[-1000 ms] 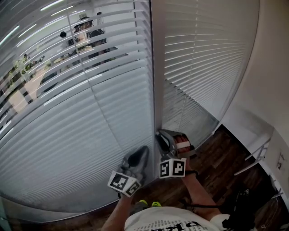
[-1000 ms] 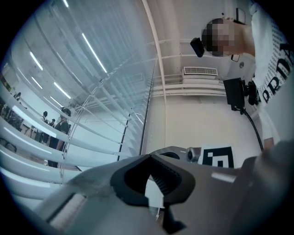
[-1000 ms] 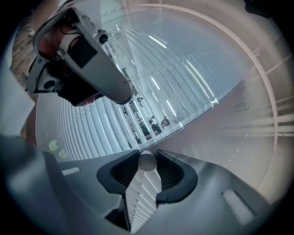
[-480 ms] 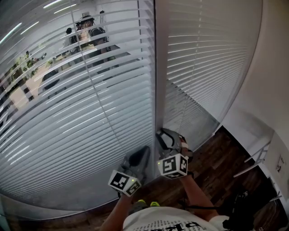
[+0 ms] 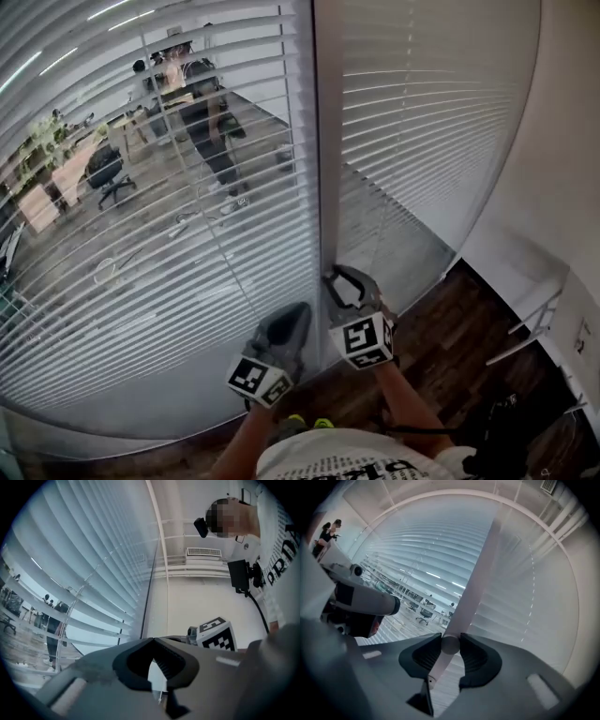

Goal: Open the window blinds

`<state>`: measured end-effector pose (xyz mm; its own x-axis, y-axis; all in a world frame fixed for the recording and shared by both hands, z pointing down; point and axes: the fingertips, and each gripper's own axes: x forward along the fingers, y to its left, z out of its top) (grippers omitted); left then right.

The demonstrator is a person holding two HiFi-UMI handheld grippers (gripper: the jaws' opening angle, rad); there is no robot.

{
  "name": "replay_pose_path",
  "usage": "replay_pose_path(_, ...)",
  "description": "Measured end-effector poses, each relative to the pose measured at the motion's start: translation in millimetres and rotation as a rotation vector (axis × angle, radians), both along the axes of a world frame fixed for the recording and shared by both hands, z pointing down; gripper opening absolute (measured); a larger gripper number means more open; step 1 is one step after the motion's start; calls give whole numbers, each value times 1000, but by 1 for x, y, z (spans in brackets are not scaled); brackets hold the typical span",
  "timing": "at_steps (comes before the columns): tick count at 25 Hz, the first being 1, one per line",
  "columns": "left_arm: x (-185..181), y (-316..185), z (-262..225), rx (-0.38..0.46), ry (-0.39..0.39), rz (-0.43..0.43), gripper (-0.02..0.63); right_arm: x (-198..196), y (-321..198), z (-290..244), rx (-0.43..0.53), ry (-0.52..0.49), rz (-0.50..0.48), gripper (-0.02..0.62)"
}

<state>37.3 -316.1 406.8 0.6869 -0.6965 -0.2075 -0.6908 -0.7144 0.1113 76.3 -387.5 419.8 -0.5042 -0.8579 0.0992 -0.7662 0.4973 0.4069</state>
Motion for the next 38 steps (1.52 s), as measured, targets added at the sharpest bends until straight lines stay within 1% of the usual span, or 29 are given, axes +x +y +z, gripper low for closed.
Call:
replay_pose_path(6,5,1,0,0,0,8,-8,2,-1,-1,-37,-69,-13,130)
replay_pose_path(21,8,3,2,-2,-3,13,-8,5,1,1,-40,-109,-17,132)
replay_pose_path(32,8,5,4,-1,-12,8,-8,6,3,4,-31,-109,-14,130)
replay_pose_path(38,8,-1,-3,-1,-10,11,-8,6,-2,-1,-31,-108,-14,130)
